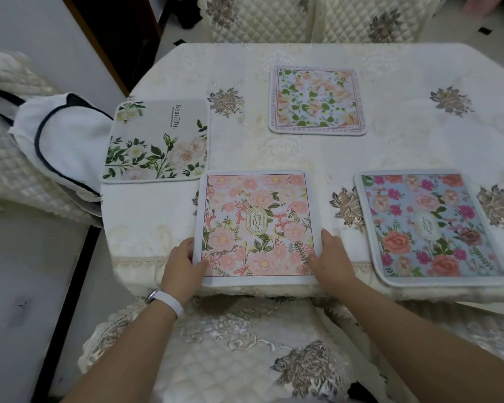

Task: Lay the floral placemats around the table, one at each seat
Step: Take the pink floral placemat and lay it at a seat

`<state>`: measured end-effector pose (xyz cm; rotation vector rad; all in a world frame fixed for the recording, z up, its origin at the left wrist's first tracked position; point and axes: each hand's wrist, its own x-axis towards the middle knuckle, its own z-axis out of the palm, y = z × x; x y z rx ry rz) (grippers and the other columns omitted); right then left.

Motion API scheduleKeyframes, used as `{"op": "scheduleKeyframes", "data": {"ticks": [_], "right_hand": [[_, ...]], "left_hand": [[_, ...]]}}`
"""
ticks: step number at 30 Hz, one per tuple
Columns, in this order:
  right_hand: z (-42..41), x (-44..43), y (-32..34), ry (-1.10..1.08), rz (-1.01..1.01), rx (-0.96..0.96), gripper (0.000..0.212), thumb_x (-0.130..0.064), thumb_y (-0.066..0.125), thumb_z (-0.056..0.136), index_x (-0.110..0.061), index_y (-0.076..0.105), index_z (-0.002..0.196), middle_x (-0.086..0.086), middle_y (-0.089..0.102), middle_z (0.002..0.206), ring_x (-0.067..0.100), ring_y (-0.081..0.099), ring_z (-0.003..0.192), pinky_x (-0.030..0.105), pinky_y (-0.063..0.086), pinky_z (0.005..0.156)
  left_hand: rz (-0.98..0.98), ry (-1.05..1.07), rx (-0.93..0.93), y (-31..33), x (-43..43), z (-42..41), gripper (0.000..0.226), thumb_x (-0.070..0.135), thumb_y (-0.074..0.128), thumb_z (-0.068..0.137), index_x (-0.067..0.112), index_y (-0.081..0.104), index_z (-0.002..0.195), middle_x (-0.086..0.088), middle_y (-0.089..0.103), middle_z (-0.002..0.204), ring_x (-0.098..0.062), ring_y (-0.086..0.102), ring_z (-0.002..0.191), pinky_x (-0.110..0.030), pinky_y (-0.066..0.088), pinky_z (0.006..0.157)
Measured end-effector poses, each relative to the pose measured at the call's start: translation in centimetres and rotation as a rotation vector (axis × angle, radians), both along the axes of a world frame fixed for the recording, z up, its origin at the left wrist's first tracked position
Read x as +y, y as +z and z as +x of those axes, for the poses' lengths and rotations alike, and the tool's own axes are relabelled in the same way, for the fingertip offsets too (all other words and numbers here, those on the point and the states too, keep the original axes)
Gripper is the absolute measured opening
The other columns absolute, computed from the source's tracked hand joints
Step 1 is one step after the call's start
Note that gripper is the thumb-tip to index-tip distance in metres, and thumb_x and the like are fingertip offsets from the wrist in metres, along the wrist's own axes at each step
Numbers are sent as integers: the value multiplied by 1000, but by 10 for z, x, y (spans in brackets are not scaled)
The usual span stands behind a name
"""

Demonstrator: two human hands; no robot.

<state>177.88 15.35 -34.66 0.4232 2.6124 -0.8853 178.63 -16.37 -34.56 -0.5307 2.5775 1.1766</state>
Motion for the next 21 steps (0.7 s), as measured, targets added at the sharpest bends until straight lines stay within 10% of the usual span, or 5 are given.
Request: {"op": "scheduleKeyframes", "data": {"ticks": [6, 21], "right_hand": [[21, 7, -1, 256, 204, 18, 84, -47, 64, 84, -10, 26, 149, 13, 36, 143, 31, 37, 128, 42, 37, 104], [39, 12, -10, 405, 303, 13, 91, -57, 65, 80, -21, 23, 152, 14, 21, 157, 32, 22, 142, 45, 26, 115]], "left_hand": [[-322, -357, -49, 3, -5, 12, 97, 49, 78, 70, 19, 29, 149, -10, 33, 152, -31, 30, 136, -45, 32, 110], [-440, -466, -54, -3, -10, 14, 103, 61, 76, 62, 26, 32, 148, -10, 25, 157, -32, 26, 139, -46, 30, 110]]}}
